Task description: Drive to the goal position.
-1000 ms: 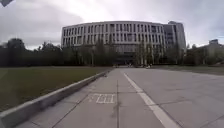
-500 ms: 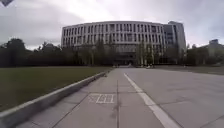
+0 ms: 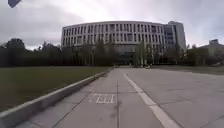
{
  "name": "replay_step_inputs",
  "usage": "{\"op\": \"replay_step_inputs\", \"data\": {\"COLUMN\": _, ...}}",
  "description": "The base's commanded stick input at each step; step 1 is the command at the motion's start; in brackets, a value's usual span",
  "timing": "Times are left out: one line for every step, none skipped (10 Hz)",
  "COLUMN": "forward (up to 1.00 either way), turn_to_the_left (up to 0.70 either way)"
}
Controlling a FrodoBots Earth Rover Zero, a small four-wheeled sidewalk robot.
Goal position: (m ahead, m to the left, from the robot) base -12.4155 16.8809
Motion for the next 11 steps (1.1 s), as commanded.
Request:
{"op": "replay_step_inputs", "data": {"forward": 0.05, "turn_to_the_left": 0.0}}
{"op": "replay_step_inputs", "data": {"forward": 0.06, "turn_to_the_left": 0.0}}
{"op": "replay_step_inputs", "data": {"forward": 0.06, "turn_to_the_left": 0.0}}
{"op": "replay_step_inputs", "data": {"forward": 0.06, "turn_to_the_left": 0.0}}
{"op": "replay_step_inputs", "data": {"forward": 0.06, "turn_to_the_left": 0.0}}
{"op": "replay_step_inputs", "data": {"forward": 0.05, "turn_to_the_left": 0.0}}
{"op": "replay_step_inputs", "data": {"forward": 0.06, "turn_to_the_left": 0.0}}
{"op": "replay_step_inputs", "data": {"forward": 0.05, "turn_to_the_left": 0.0}}
{"op": "replay_step_inputs", "data": {"forward": 0.05, "turn_to_the_left": 0.0}}
{"op": "replay_step_inputs", "data": {"forward": 0.06, "turn_to_the_left": 0.0}}
{"op": "replay_step_inputs", "data": {"forward": 0.06, "turn_to_the_left": 0.0}}
